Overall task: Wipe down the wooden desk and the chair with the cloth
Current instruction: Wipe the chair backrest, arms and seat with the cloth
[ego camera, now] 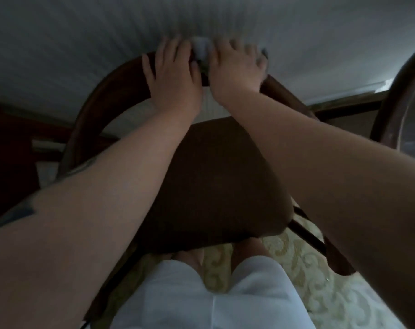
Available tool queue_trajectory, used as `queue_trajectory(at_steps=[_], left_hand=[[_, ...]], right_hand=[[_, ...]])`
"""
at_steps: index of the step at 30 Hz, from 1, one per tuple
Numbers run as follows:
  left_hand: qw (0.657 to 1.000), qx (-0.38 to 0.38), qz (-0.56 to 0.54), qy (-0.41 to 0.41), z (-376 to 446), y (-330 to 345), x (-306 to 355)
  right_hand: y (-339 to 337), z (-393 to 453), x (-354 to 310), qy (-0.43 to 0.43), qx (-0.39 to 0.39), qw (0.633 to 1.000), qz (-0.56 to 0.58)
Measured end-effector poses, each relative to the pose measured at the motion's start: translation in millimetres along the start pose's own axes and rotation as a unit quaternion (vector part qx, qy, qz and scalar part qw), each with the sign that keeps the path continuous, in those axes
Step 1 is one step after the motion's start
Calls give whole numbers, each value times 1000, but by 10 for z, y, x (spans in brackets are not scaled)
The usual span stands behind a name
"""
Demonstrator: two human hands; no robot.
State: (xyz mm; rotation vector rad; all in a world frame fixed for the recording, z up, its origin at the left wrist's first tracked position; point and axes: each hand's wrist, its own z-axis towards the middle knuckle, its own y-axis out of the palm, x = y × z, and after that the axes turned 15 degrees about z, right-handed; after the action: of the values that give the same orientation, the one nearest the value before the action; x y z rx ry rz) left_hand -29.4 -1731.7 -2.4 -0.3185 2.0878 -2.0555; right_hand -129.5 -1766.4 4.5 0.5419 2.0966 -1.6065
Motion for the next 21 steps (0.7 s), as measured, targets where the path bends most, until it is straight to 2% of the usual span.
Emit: queue_trajectory(at_steps=[2, 3, 4, 6, 8, 9, 10, 13, 15, 17, 19, 20, 21], left_hand=[[995, 22, -29, -89, -33, 15, -347], [992, 36, -46, -110, -67, 17, -514], [992, 41, -57, -105, -109, 10, -650], [993, 34, -79, -87, -182, 14, -877], [982, 28, -126, -138, -233, -3, -1034], [976, 27, -143, -163, -244, 2, -1101], [973, 23, -149, -173, -258, 9, -1148], [970, 0, -158, -183, -305, 56, -1316], [957, -29, -167, -234, -344, 45, -1455], [950, -59, -149, -267, -461, 66, -1620], [953, -84, -133, -258, -616, 100, -1763], [954, -87, -134, -253, -671, 120, -1810], [955, -85, -135, -251, -706, 139, -1839]], right_hand=[[147, -1, -380, -162, -41, 985, -45], [170, 46, -437, -215, -66, 973, -56], [138, 115, -416, -227, -87, 968, -63], [37, 279, -305, -140, -84, 984, -70], [-4, 285, -333, 10, -11, 993, -116], [66, 219, -488, 43, 4, 989, -141], [227, 151, -684, 20, -6, 987, -159], [647, -21, -1214, -208, -114, 962, -137], [658, 87, -1166, -276, -145, 939, -143], [638, 150, -908, -261, -66, 951, -152], [753, 14, -845, -174, 62, 976, -114], [874, -110, -946, -155, 80, 980, -99], [1038, -235, -1090, -179, 51, 976, -110]])
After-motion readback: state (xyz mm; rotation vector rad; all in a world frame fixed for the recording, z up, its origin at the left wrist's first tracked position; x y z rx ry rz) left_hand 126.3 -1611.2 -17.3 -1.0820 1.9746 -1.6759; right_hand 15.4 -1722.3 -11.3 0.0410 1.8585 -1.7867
